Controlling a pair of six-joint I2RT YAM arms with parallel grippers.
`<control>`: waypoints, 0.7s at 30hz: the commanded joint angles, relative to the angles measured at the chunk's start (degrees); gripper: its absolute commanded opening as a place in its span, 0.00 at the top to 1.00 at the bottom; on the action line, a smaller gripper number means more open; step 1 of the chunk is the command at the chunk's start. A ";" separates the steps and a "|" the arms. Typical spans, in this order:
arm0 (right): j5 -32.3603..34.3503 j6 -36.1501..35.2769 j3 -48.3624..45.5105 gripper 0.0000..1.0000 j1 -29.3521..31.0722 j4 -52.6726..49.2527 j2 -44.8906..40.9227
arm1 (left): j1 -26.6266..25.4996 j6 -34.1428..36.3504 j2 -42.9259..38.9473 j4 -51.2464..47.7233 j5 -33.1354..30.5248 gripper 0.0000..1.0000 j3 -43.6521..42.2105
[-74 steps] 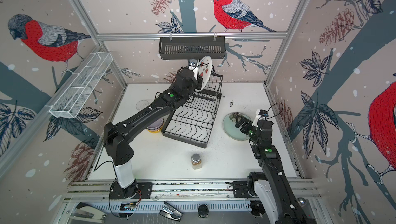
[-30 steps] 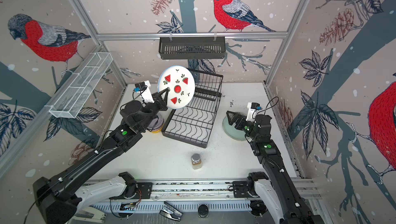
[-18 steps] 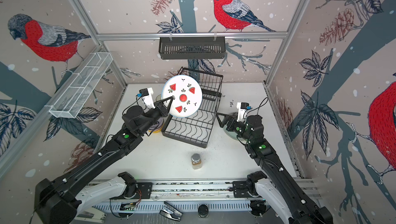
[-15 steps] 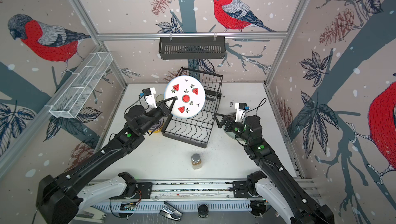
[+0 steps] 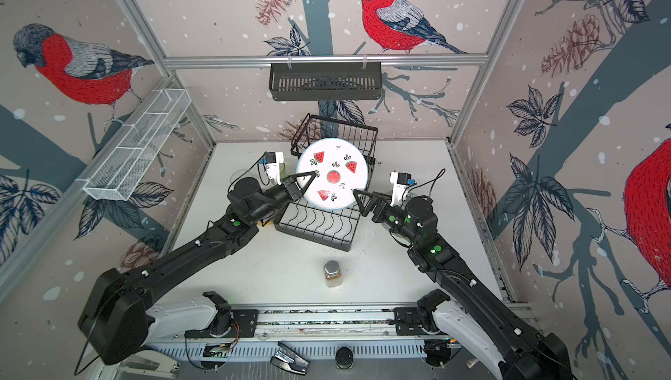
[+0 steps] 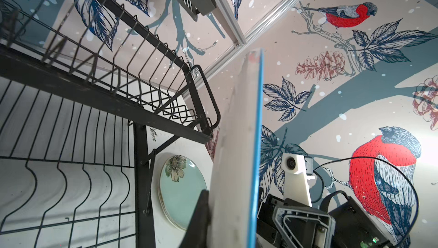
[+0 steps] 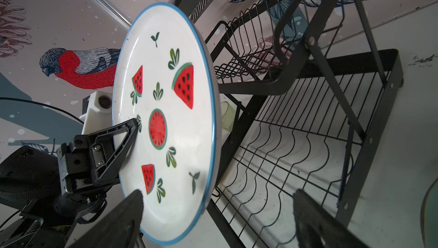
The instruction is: Unload the mixed dishes from the dish rack
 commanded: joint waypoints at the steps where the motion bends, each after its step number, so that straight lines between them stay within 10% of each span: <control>1: 0.70 0.78 1.01 0.06 0.68 3.51 1.30 | 0.06 -1.60 0.39 13.15 2.61 1.00 0.11; 21: -0.85 0.95 3.42 0.43 2.32 9.89 8.34 | 1.74 -5.62 3.47 18.99 5.29 1.00 -1.79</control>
